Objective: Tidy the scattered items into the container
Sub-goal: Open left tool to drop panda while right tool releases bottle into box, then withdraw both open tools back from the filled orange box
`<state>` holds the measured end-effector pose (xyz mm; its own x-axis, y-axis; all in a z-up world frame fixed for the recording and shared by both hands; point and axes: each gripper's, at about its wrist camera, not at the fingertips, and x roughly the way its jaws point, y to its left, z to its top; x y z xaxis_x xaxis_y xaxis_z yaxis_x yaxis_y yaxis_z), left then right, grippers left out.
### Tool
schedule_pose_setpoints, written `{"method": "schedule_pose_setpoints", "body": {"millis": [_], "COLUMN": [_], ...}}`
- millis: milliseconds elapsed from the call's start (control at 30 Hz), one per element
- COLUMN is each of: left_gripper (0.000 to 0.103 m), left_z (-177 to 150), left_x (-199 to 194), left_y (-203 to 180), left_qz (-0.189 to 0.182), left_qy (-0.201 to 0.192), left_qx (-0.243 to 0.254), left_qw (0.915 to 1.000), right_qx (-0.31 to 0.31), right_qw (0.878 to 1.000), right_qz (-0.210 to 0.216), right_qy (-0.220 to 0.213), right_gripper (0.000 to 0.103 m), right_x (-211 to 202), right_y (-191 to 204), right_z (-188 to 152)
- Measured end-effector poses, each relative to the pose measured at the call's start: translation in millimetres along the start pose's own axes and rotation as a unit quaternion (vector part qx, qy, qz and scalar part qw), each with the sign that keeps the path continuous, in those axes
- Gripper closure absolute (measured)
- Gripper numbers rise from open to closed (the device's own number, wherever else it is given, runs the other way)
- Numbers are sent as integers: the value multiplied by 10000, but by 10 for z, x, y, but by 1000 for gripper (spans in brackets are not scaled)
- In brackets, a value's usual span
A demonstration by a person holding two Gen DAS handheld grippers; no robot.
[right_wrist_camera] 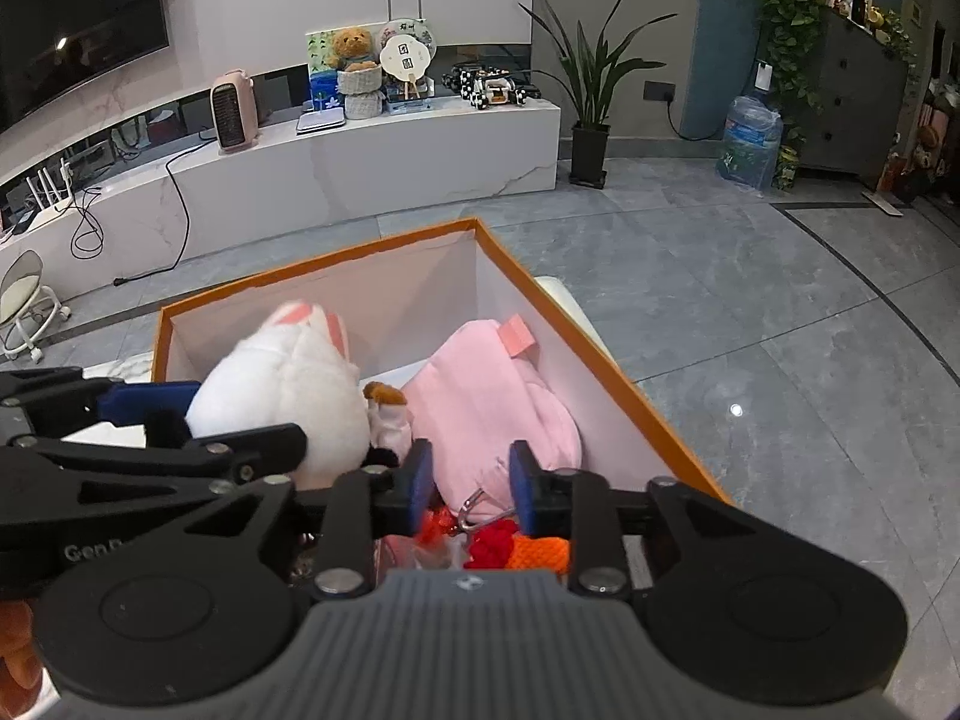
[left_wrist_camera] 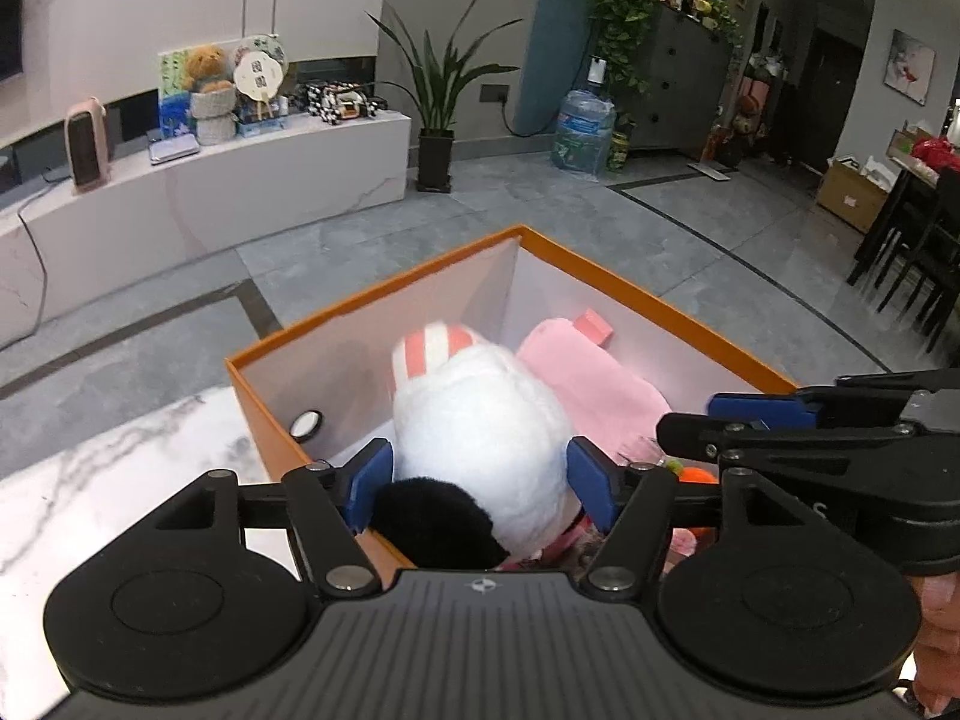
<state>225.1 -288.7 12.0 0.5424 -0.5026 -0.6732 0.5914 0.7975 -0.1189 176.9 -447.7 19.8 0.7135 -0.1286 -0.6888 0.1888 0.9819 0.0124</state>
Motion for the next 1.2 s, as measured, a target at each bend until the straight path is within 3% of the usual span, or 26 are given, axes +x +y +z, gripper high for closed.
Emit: {"method": "schedule_pose_setpoints", "body": {"millis": [467,667,1200], "left_gripper": [23,15,14], "left_z": [65,66,25], "left_x": [-173,-285,-630], "left_y": [-23,-4,23], "left_qz": [148,222,256], "left_qy": [293,230,211], "left_qx": [102,113,167], "left_qw": [9994,9994,9993], "right_qx": [-51,-58,-176], "right_qw": [9999,9998,9992], "right_qz": [-16,31,130], "right_qy": [-114,-200,-334], "right_gripper": [61,59,47], "right_x": [-194,-278,-462], "right_y": [42,82,220], "right_z": [40,61,108]}}
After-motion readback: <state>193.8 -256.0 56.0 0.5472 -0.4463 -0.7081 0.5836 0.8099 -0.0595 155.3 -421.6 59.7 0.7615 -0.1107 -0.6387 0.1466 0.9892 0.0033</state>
